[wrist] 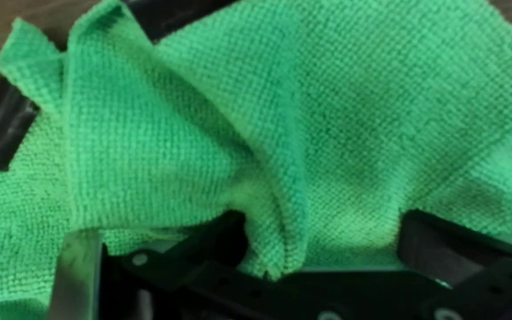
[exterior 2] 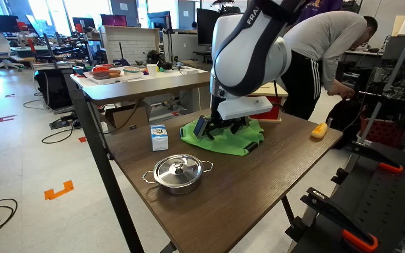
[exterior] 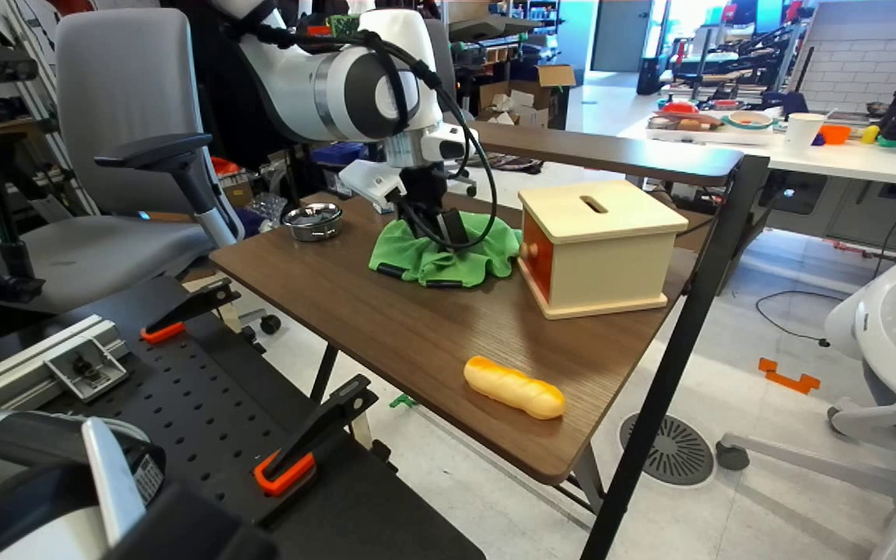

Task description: Move the green towel farther away from you

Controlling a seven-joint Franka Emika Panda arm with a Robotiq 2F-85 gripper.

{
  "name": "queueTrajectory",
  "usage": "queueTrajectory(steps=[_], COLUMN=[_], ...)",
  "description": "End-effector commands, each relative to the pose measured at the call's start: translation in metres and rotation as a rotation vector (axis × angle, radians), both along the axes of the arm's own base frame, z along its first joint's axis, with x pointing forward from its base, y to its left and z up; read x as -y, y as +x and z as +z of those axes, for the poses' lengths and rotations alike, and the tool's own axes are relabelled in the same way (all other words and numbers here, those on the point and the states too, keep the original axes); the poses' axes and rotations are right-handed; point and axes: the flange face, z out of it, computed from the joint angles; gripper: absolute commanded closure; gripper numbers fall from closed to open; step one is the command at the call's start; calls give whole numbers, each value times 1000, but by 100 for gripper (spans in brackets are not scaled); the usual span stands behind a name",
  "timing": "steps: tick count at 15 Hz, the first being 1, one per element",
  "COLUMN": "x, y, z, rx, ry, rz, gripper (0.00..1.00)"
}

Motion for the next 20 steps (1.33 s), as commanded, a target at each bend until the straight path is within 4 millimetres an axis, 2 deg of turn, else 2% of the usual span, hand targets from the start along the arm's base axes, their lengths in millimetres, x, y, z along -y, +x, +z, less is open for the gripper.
queueTrajectory(steps=[1,11,20], x=[-3,-15,-23], y=[29,83,107], z=[-14,-13,2], rx=[-18,-61,-32], ry=[14,2,-8], rz=[-47,-157,-227], gripper=[0,0,0])
